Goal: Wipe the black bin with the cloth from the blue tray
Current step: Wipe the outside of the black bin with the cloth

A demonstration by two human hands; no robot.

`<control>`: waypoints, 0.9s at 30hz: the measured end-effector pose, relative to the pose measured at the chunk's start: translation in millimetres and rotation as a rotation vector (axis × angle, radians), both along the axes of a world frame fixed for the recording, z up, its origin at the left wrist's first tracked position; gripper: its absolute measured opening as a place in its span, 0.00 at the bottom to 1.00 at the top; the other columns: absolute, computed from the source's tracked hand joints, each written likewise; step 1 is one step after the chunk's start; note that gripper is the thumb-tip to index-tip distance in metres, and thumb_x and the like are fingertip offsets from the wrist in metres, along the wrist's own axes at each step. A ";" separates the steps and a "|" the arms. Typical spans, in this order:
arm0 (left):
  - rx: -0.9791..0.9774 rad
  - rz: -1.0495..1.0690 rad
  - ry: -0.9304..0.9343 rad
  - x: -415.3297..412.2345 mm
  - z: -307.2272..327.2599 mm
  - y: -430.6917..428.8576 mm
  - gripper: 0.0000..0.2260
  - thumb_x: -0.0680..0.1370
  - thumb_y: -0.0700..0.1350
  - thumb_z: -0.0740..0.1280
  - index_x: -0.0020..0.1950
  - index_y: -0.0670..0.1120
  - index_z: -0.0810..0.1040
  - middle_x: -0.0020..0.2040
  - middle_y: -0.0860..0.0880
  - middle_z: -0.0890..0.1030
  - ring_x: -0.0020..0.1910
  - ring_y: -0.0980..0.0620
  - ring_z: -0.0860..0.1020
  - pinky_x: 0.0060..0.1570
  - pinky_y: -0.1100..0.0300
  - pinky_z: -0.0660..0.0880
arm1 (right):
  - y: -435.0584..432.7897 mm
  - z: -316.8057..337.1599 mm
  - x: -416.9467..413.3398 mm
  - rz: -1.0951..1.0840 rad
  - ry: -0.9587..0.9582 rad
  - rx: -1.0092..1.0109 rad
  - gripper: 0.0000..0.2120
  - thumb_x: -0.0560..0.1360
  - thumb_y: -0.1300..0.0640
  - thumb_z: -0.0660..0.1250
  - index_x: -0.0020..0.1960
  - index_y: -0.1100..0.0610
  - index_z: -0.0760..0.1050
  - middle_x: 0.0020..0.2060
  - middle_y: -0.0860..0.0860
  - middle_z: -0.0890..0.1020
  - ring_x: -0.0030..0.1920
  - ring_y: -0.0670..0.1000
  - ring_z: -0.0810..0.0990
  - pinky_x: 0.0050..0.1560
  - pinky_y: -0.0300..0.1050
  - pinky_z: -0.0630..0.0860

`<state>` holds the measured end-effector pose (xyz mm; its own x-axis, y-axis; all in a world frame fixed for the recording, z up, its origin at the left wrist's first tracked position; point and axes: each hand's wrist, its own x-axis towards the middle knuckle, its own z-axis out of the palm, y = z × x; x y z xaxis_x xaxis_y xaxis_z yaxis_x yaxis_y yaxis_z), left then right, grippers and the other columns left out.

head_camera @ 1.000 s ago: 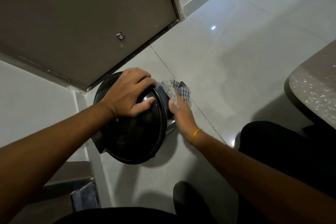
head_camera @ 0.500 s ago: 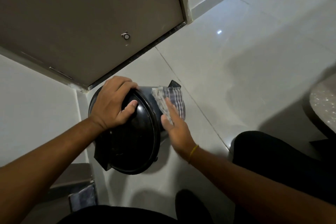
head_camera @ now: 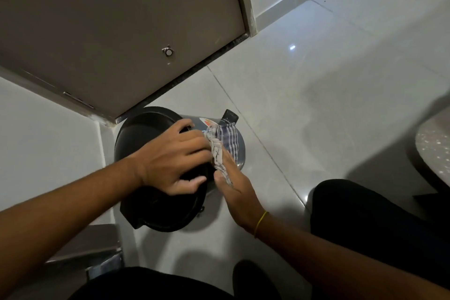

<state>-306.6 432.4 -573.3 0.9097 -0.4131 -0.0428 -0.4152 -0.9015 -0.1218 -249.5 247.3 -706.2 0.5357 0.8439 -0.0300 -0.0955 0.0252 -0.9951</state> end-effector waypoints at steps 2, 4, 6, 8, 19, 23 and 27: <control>-0.036 0.087 -0.015 4.7 5.2 9.0 0.18 0.79 0.55 0.66 0.52 0.40 0.83 0.50 0.41 0.83 0.48 0.40 0.81 0.60 0.41 0.74 | 3.5 -21.5 0.9 -0.034 0.094 -0.071 0.26 0.85 0.52 0.59 0.82 0.47 0.62 0.79 0.41 0.70 0.79 0.38 0.68 0.80 0.36 0.61; -0.061 0.225 -0.040 7.6 9.6 21.6 0.19 0.78 0.55 0.65 0.51 0.39 0.82 0.49 0.40 0.82 0.49 0.39 0.81 0.58 0.40 0.75 | 15.4 -40.1 8.6 -0.037 0.161 -0.236 0.25 0.85 0.51 0.59 0.82 0.47 0.64 0.67 0.43 0.78 0.65 0.45 0.79 0.69 0.39 0.73; -0.110 0.381 -0.086 7.3 10.3 34.0 0.18 0.78 0.55 0.63 0.52 0.40 0.81 0.50 0.41 0.82 0.51 0.39 0.80 0.58 0.41 0.75 | 39.5 -46.3 22.2 -0.040 0.285 -0.323 0.26 0.84 0.52 0.59 0.81 0.51 0.67 0.53 0.44 0.80 0.49 0.46 0.78 0.53 0.40 0.75; -0.159 0.498 -0.144 3.4 8.3 45.4 0.17 0.78 0.55 0.62 0.53 0.42 0.80 0.50 0.43 0.81 0.52 0.40 0.79 0.58 0.46 0.71 | 70.2 -35.3 36.4 -0.077 0.353 -0.283 0.26 0.82 0.57 0.59 0.80 0.53 0.70 0.60 0.51 0.83 0.58 0.50 0.80 0.61 0.39 0.77; -0.285 0.796 -0.309 -60.1 -4.3 90.2 0.14 0.80 0.52 0.59 0.53 0.44 0.78 0.49 0.46 0.79 0.50 0.45 0.76 0.51 0.52 0.70 | 77.1 -43.7 8.3 0.207 0.156 -0.141 0.28 0.85 0.52 0.60 0.84 0.43 0.60 0.83 0.44 0.65 0.82 0.43 0.62 0.84 0.46 0.58; -0.291 0.793 -0.340 -67.0 -9.7 82.9 0.14 0.80 0.52 0.58 0.52 0.44 0.78 0.48 0.48 0.79 0.50 0.50 0.74 0.52 0.54 0.69 | 124.0 -51.5 35.2 0.062 0.231 -0.401 0.29 0.84 0.54 0.58 0.84 0.45 0.59 0.83 0.50 0.66 0.81 0.57 0.67 0.77 0.47 0.63; -0.330 0.832 -0.383 -70.4 -11.2 84.6 0.15 0.80 0.52 0.58 0.51 0.43 0.78 0.48 0.48 0.78 0.49 0.48 0.75 0.51 0.55 0.70 | 163.5 -16.0 38.6 0.056 0.099 -0.358 0.32 0.78 0.50 0.57 0.83 0.43 0.64 0.84 0.50 0.64 0.85 0.55 0.59 0.85 0.50 0.54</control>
<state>-377.1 517.0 -584.5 0.8443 0.4300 0.3197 0.3854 -0.9018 0.1952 -210.9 410.8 -722.2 0.4690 0.7981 -0.3782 -0.1834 -0.3309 -0.9257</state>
